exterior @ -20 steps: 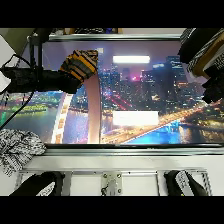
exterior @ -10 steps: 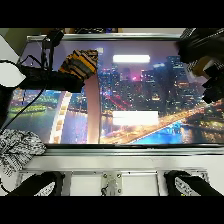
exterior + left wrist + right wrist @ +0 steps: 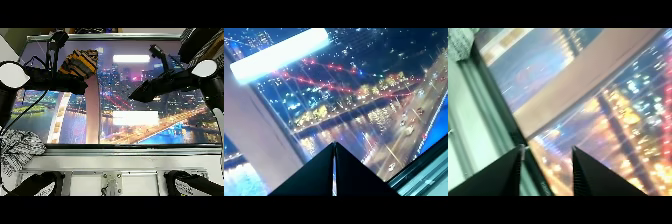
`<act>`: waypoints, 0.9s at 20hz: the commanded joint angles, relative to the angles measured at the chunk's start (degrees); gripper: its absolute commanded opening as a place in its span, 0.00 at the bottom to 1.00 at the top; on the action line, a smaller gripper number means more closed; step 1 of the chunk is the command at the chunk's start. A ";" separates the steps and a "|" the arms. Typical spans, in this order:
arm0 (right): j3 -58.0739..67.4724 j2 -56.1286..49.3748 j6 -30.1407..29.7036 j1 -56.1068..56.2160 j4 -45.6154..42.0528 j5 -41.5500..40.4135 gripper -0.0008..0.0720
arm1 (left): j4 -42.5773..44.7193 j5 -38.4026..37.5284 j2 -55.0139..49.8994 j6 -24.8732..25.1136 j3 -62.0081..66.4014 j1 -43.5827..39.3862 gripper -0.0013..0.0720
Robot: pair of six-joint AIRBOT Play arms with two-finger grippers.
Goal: Fold the clothes and pants, and hang the long-sleeved shirts on hangers.
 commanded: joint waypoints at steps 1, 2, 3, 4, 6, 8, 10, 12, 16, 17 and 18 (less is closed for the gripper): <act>-3.02 -0.39 0.46 2.19 1.11 1.75 0.25 | 0.00 0.00 -0.04 -0.04 0.00 -0.35 0.04; -3.02 -0.39 0.46 2.23 1.51 1.81 0.04 | 0.00 0.00 -0.04 -0.04 0.00 -0.35 0.04; -3.02 -0.39 0.46 2.23 1.68 1.77 0.03 | 0.00 0.00 -0.04 -0.04 0.00 -0.35 0.04; -3.02 -0.39 0.46 2.23 1.64 1.77 0.03 | 0.00 0.00 -0.04 -0.04 0.00 -0.35 0.04; -3.02 -0.39 0.46 2.21 1.66 1.79 0.03 | 0.02 0.20 -0.04 -0.02 0.00 -0.35 0.04; -3.02 -0.46 0.46 2.21 1.68 1.73 0.03 | 0.00 0.20 -0.04 -0.04 0.00 -0.35 0.04; -3.02 -0.50 0.46 2.21 1.66 1.73 0.03 | 0.00 0.22 -0.04 -0.04 0.00 -0.35 0.04; -3.02 -0.50 0.46 2.21 1.66 1.73 0.03 | 0.00 0.22 -0.04 -0.04 0.00 -0.35 0.04; -3.02 -0.50 0.46 2.21 1.66 1.73 0.03 | 0.00 0.22 -0.04 -0.04 0.00 -0.35 0.04; -3.02 -0.50 0.46 2.21 1.66 1.73 0.03 | 0.00 0.24 -0.04 -0.04 0.00 -0.35 0.04; -3.02 -0.50 0.46 2.21 1.66 1.73 0.03 | 0.00 0.24 -0.04 -0.04 0.00 -0.35 0.04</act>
